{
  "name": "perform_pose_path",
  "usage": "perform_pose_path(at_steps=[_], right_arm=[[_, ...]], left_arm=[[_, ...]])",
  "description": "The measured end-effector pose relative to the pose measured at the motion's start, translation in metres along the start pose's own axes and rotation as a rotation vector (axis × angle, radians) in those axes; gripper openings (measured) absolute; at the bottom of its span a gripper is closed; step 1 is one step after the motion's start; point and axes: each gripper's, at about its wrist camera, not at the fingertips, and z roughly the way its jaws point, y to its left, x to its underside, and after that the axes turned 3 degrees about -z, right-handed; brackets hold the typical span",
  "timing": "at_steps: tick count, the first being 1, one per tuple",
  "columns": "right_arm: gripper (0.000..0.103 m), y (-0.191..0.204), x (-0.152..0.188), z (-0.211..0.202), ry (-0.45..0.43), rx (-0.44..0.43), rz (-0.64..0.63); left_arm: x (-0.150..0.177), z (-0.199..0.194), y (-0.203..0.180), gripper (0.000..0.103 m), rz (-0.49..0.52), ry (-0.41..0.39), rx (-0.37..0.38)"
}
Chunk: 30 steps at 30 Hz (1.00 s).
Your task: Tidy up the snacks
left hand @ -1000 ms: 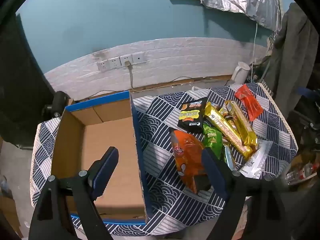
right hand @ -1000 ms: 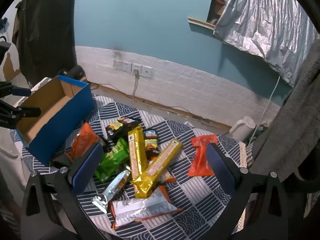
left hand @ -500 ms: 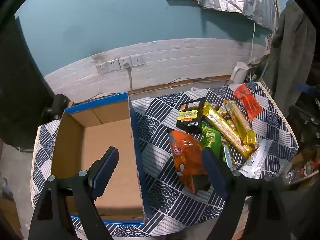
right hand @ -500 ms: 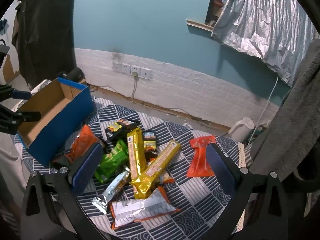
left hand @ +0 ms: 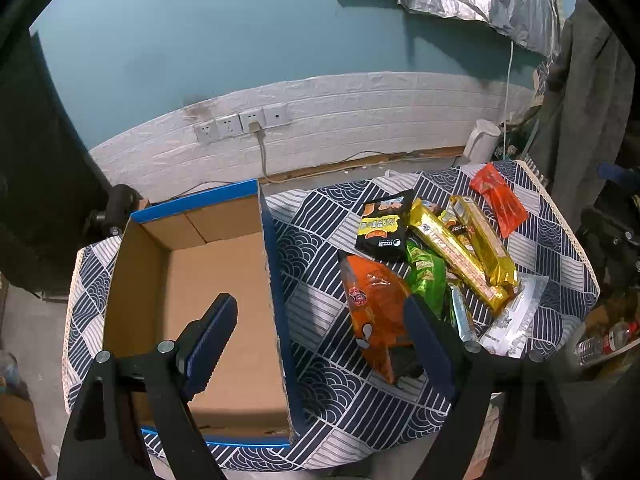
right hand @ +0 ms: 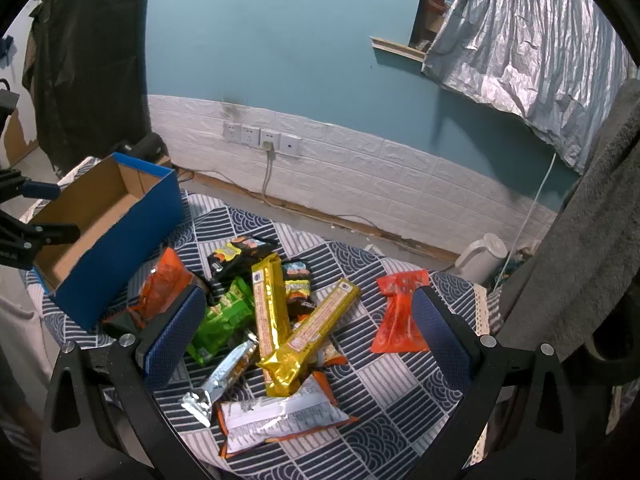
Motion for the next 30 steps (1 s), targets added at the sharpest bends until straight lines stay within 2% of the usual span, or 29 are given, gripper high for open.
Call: perform_pose_path(at_steps=[30], right_arm=[[0.101, -0.0025, 0.0014, -0.0016, -0.005, 0.005, 0.003]], left_arm=[[0.0029, -0.0004, 0.0007, 0.086, 0.001, 0.004, 0.000]])
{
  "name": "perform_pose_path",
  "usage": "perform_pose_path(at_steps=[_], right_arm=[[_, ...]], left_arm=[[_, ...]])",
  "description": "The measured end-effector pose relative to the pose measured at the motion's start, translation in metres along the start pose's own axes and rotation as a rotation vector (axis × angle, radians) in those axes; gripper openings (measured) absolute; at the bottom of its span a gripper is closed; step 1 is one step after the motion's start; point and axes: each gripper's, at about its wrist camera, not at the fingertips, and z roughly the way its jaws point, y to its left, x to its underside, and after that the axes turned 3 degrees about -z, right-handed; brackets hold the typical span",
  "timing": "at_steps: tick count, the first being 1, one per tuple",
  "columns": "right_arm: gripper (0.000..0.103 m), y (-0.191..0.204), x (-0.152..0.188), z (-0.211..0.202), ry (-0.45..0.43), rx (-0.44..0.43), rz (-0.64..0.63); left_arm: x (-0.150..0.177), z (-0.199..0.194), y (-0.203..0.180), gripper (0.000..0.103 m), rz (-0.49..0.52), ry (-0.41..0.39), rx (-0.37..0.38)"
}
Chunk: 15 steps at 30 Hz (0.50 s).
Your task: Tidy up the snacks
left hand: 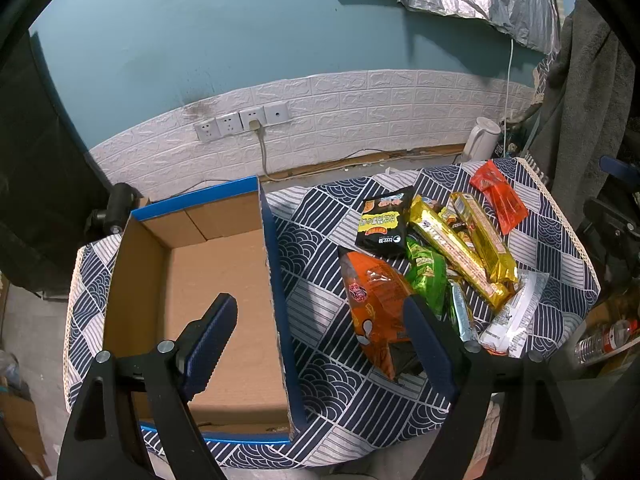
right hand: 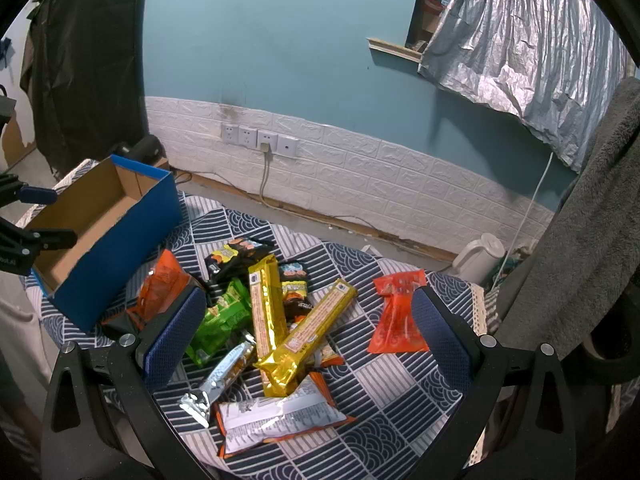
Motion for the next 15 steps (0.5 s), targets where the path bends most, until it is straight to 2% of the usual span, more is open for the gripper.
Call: perform_pose_path(at_steps=[15], right_arm=[[0.101, -0.0001, -0.0001, 0.0000, 0.000, 0.001, -0.001]], left_arm=[[0.0002, -0.0004, -0.0012, 0.086, 0.003, 0.008, -0.001]])
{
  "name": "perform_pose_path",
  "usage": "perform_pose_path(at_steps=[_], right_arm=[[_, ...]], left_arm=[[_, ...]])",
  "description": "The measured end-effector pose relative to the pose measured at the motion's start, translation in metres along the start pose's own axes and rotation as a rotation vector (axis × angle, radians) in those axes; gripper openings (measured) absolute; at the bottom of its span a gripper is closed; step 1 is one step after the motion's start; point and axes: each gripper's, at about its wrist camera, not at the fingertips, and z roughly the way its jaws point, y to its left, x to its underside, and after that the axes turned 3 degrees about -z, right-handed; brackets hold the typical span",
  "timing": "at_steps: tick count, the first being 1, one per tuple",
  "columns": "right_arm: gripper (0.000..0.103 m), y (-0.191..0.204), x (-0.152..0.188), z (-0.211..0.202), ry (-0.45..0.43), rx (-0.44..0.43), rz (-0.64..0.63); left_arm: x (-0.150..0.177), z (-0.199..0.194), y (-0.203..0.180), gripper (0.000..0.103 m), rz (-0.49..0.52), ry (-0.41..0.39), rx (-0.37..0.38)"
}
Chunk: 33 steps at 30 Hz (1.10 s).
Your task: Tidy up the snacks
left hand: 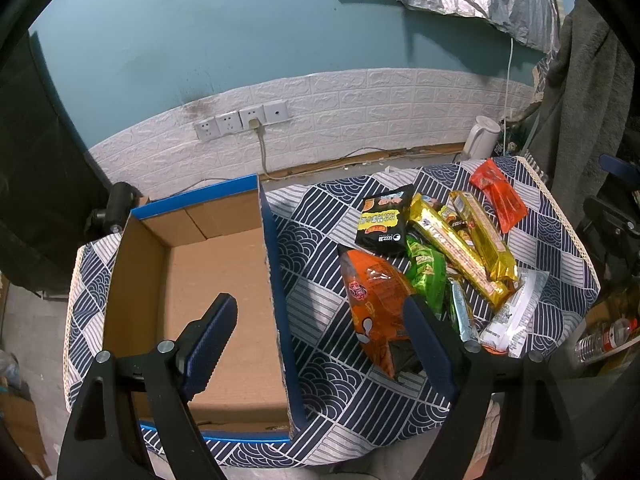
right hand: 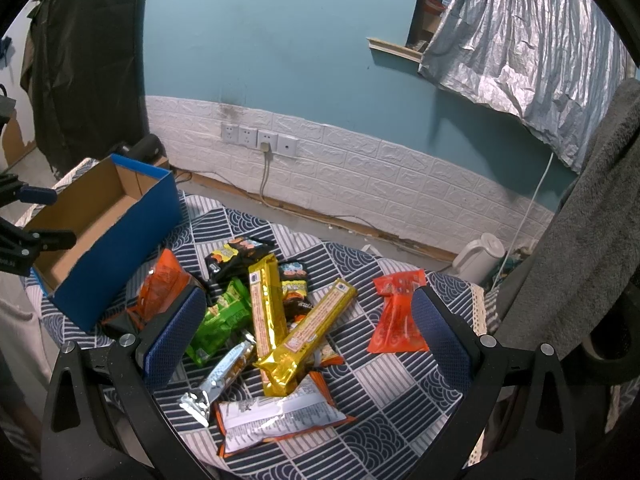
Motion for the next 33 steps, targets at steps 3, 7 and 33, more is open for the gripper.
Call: perform_pose_path(at_steps=[3, 7, 33], right_arm=[[0.101, 0.000, 0.000, 0.000, 0.000, 0.000, 0.001], [0.101, 0.000, 0.000, -0.001, -0.001, -0.001, 0.001], [0.101, -0.022, 0.008, 0.004, 0.036, -0.003, 0.046]], left_arm=[[-0.001, 0.001, 0.000, 0.086, 0.000, 0.004, -0.001], [0.000, 0.001, 0.000, 0.086, 0.000, 0.003, 0.002], [-0.011, 0.031, -0.017, 0.086, -0.003, 0.109, 0.044]])
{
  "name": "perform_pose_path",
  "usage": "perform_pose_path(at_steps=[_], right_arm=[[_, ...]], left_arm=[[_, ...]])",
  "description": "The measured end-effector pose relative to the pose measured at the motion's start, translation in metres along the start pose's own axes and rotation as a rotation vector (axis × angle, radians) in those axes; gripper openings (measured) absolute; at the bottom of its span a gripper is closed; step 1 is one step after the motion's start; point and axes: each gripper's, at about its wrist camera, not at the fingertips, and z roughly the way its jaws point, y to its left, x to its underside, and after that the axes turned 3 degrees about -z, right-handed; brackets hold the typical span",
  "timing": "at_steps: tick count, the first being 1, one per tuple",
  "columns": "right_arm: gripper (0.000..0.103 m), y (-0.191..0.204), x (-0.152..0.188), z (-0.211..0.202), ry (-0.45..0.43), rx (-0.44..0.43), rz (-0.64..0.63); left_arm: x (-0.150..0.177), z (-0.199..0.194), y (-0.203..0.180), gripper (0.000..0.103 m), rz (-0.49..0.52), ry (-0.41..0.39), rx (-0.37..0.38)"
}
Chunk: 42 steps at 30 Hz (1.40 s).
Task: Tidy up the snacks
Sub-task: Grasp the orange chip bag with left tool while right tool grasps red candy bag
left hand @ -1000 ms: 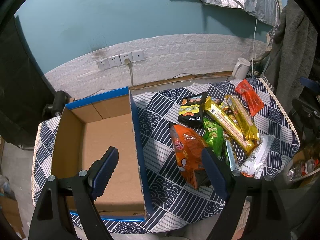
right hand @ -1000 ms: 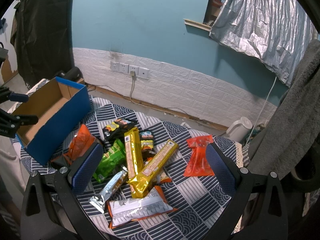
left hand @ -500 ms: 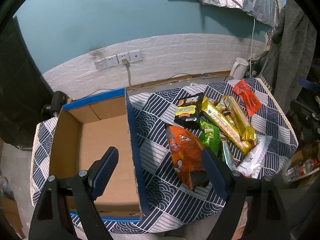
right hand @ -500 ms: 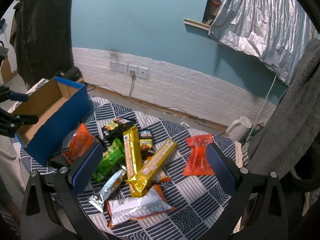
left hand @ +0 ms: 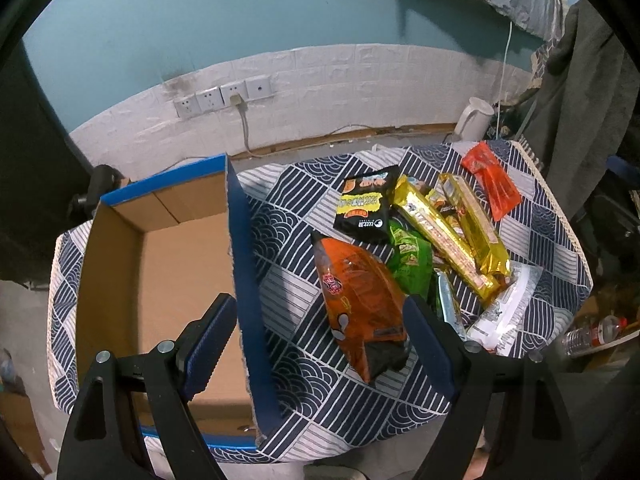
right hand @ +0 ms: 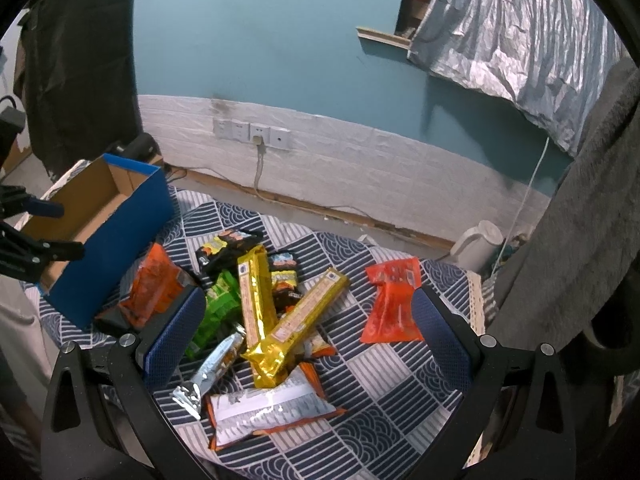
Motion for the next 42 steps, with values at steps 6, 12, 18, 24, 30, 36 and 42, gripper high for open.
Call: perform_pose_path(at_steps=[6, 12, 18, 24, 30, 36, 42], right_arm=[[0.101, -0.018, 0.004, 0.010, 0.035, 0.012, 0.030], [0.101, -0.047, 0.009, 0.034, 0.101, 0.037, 0.046], [0.101, -0.084, 0.019, 0.082, 0.224, 0.022, 0.090], [0.101, -0.118, 0.026, 0.131, 0.346, -0.011, 0.179], [0.101, -0.143, 0.037, 0.186, 0.458, 0.009, 0.189], [0.101, -0.159, 0.043, 0.220, 0.491, -0.049, 0.275], [0.101, -0.163, 0.042, 0.242, 0.515, -0.064, 0.289]], left_arm=[[-0.003, 0.028, -0.008, 0.086, -0.012, 0.074, 0.013], [-0.016, 0.056, -0.012, 0.086, -0.023, 0.113, -0.013], [-0.031, 0.073, -0.015, 0.086, -0.024, 0.145, 0.016], [-0.044, 0.092, -0.019, 0.086, -0.009, 0.150, -0.006], [-0.044, 0.112, -0.016, 0.086, -0.019, 0.197, 0.006], [-0.054, 0.126, -0.016, 0.086, -0.025, 0.214, 0.009], [-0.060, 0.143, -0.013, 0.086, -0.039, 0.244, 0.010]])
